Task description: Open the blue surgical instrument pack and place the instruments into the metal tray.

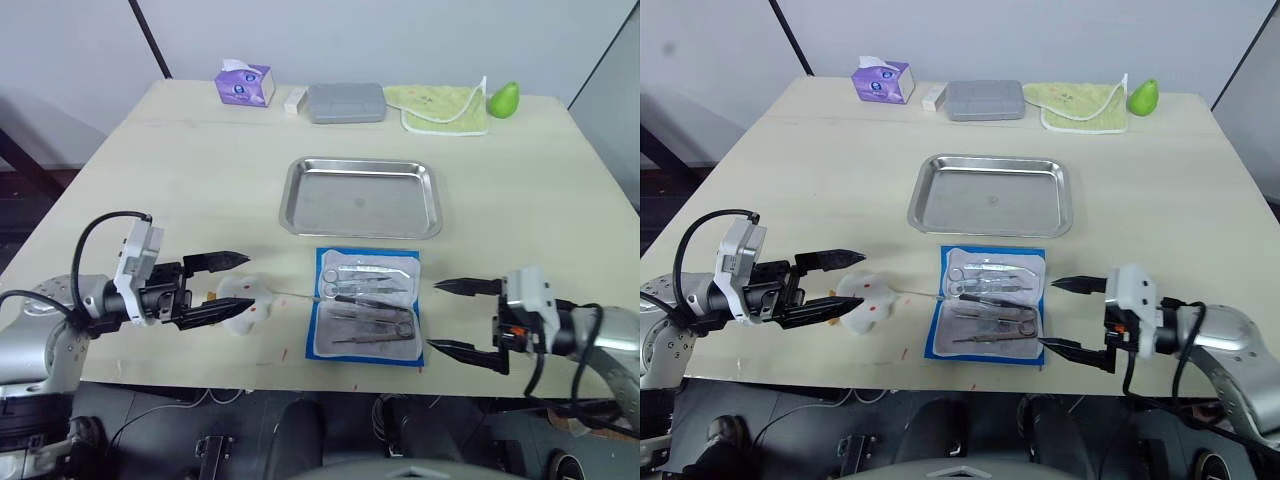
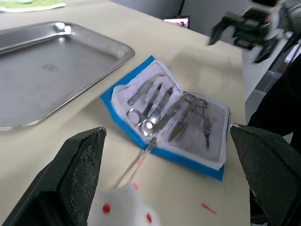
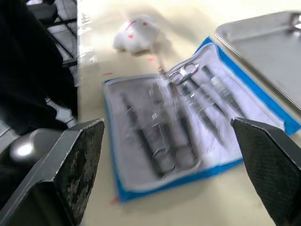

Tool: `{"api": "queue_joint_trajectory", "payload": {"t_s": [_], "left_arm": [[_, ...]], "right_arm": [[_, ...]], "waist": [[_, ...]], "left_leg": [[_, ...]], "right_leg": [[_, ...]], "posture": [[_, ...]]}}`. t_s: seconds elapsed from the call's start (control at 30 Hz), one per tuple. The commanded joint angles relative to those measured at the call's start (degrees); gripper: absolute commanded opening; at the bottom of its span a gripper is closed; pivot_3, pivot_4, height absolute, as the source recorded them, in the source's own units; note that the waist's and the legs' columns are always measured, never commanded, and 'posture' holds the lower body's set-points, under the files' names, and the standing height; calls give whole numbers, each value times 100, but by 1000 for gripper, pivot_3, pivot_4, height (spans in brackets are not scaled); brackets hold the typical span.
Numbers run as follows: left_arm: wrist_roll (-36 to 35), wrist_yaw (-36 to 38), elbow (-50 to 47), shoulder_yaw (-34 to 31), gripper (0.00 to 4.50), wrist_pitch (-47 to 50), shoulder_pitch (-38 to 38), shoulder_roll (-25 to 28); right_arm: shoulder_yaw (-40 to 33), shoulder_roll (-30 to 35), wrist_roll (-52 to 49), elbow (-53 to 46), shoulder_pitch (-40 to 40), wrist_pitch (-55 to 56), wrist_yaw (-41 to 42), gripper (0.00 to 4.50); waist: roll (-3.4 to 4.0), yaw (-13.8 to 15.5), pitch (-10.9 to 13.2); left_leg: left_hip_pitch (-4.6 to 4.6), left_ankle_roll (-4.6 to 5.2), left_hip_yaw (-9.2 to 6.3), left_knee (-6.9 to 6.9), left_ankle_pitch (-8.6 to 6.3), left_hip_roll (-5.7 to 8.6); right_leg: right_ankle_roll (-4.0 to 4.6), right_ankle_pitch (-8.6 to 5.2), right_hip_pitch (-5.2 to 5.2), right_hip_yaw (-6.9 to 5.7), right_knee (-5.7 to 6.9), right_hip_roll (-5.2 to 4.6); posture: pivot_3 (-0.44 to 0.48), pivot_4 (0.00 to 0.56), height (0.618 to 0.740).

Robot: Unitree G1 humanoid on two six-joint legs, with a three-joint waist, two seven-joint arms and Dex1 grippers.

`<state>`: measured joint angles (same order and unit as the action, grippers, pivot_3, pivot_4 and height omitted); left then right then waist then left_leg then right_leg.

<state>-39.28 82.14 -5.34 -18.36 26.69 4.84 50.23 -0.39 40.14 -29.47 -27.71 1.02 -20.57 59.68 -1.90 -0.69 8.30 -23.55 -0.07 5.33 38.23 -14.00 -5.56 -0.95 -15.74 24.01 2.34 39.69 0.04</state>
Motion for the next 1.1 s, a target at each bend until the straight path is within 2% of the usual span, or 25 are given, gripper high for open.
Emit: {"api": "queue_joint_trajectory", "payload": {"t_s": [0.03,0.2,0.43,1.1], "left_arm": [[-81,-39,-248,87,4467,-33,94,-24],[-104,-95,-321,213,4467,-44,130,-63],[-145,-119,-435,285,4467,-51,117,-89],[-123,4,-315,593,4467,-150,356,-181]], "right_arm": [[493,-293,555,670,-426,748,100,4500],[878,-599,918,1625,-912,1399,388,4500],[1054,-842,1060,2555,-1301,1860,709,4500],[1220,-990,1578,4084,-1507,2846,1120,4500]], "waist": [[-3,0,0],[4,10,6],[6,2,8],[7,3,8]], "left_leg": [[-3,0,1,0,0,2],[-16,0,-1,4,0,4],[-15,1,-1,4,0,4],[-11,0,2,6,1,5]], "right_leg": [[2,2,3,1,0,-1],[3,3,15,0,2,-1],[3,3,16,0,6,0],[3,4,14,3,8,-1]], "posture": [[0,150,740],[0,150,740],[0,150,740],[0,150,740]]}}
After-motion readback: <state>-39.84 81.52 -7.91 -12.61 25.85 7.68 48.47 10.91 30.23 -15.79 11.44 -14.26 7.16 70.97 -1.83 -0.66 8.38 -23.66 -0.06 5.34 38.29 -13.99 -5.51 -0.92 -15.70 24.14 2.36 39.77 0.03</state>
